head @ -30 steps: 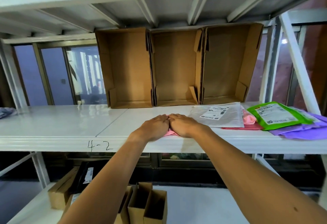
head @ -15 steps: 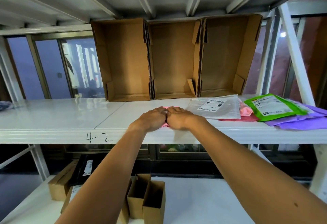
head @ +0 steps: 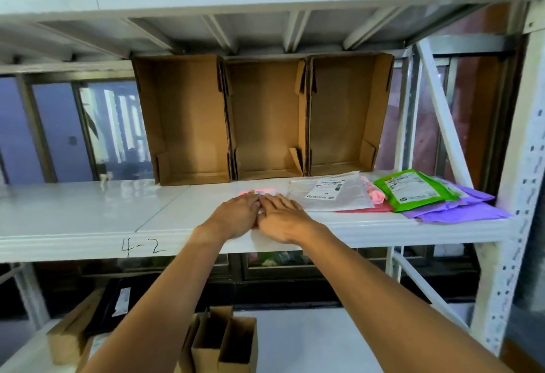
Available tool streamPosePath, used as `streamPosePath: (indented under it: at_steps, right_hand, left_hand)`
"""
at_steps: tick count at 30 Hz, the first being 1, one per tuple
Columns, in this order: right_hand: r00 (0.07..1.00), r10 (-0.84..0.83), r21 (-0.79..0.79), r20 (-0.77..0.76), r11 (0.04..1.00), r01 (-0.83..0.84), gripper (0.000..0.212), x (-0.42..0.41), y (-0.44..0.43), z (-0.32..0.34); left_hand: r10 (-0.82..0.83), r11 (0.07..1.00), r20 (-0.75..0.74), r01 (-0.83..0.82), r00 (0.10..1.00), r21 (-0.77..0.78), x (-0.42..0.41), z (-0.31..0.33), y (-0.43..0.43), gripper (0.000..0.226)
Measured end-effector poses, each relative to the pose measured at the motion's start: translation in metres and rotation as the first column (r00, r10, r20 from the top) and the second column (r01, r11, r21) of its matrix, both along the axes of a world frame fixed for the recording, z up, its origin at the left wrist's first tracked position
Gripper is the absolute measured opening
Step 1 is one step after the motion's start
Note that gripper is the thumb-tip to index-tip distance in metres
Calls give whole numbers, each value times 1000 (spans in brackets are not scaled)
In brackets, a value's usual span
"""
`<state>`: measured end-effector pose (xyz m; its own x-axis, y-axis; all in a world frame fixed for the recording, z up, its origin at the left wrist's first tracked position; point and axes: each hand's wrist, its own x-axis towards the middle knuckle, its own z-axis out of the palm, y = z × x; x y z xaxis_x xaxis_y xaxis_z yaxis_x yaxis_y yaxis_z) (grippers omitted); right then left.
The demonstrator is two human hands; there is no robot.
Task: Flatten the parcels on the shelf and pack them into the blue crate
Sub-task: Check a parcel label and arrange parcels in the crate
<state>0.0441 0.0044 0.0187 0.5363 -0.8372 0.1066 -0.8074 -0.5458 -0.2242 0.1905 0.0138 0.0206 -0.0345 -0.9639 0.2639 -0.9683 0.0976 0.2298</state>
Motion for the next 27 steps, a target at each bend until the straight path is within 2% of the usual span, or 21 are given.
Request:
streamPosePath:
  at_steps: [3, 8, 11, 13, 15, 16, 19, 21, 27]
  right_hand:
    - [996, 17, 15, 89, 1000, -18, 56, 0, 1, 1]
    - [950, -46, -71, 309, 995, 71, 39, -6, 4, 1]
    - [785, -103, 99, 611, 994, 53, 43, -9, 7, -1]
    - [677, -101, 168, 729, 985, -34, 45, -12, 10, 3]
    - [601, -124, 228, 790, 968, -100, 50, -15, 12, 9]
    - [591, -135, 245, 796, 963, -110, 53, -17, 13, 11]
    - [601, -149, 263, 785, 959, -105, 55, -17, 13, 10]
    - [589, -151, 263, 794, 959, -108, 52, -18, 12, 9]
    - [582, -124, 219, 804, 971, -96, 35, -25, 5, 9]
  left_hand:
    - [0, 1000, 21, -1, 1000, 23, -4, -8, 16, 51]
    - [16, 997, 200, -31, 980, 72, 0, -8, 24, 62]
    - [56, 990, 327, -96, 943, 105, 24, 8, 23, 55]
    - [131, 982, 387, -172, 913, 73, 41, 16, 25, 51]
    - [237, 968, 330, -251, 914, 0, 45, 21, 27, 48]
    - [275, 961, 247, -272, 929, -47, 39, 21, 27, 45]
    - [233, 970, -28, -234, 972, -68, 8, 13, 24, 52]
    - [179, 984, -41, -179, 983, 0, -9, 3, 19, 62]
    - [171, 982, 34, -173, 985, 77, -10, -8, 9, 64]
